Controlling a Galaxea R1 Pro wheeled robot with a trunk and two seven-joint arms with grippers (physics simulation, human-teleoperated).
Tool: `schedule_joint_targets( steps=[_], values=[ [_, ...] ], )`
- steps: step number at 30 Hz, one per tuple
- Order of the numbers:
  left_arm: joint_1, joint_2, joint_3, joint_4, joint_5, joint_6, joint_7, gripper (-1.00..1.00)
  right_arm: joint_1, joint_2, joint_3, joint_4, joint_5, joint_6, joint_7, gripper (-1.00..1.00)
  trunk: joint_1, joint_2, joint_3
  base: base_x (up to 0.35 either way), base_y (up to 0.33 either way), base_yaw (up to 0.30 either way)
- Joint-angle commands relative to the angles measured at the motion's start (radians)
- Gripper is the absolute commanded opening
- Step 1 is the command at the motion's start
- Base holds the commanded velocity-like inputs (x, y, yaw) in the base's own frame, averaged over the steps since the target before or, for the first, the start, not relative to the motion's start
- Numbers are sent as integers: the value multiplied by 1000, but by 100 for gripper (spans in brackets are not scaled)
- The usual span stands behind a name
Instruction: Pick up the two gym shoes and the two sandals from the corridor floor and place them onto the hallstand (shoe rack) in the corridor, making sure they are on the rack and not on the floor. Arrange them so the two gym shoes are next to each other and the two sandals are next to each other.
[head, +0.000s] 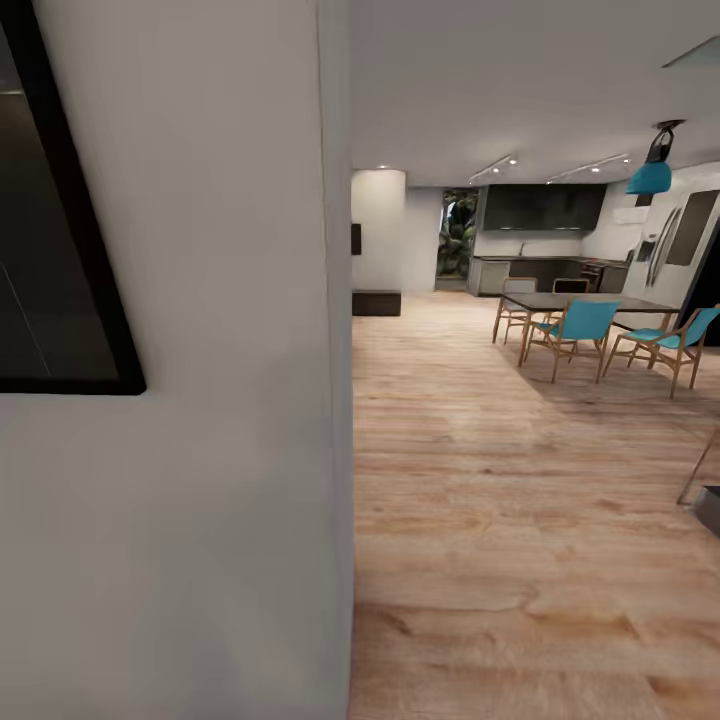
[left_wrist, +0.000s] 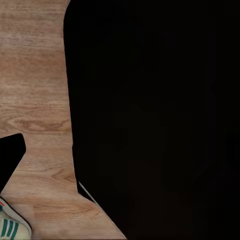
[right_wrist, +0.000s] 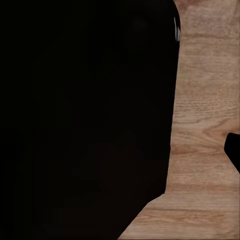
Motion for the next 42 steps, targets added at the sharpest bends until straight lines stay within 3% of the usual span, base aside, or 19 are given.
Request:
schedule_joint_targets(
  steps=[1,6,16,26,33,41,42],
  values=[
    [-6,4,-3,-6,-2,-6,-2,100,-2,-2,-4,-6,-6,-6,-3,100,0,0,0,0,0,-2],
    [-35,-2,0,-34,-1,-34,-2,100,-2,-2,-3,-34,-2,-7,-1,100,0,0,0,0,0,0],
    [10,-5,2,-50,2,-15,-2,100,-2,-2,-4,-11,0,-3,1,100,0,0,0,0,0,0],
    [12,-1,2,-104,-3,-71,4,100,-2,-2,-1,-6,5,-3,-1,100,0,0,0,0,0,0],
    [12,-22,2,-143,-1,-110,4,100,-2,-5,1,-18,9,-2,0,100,0,0,0,0,0,0],
    [12,-23,2,-188,0,-155,2,100,-2,-2,-4,-63,2,-2,-1,100,0,0,-1,0,0,5],
    [12,-23,2,-554,-1,-276,2,100,-2,-2,-4,-172,2,-2,-1,100,0,0,-1,0,0,79]
  ],
)
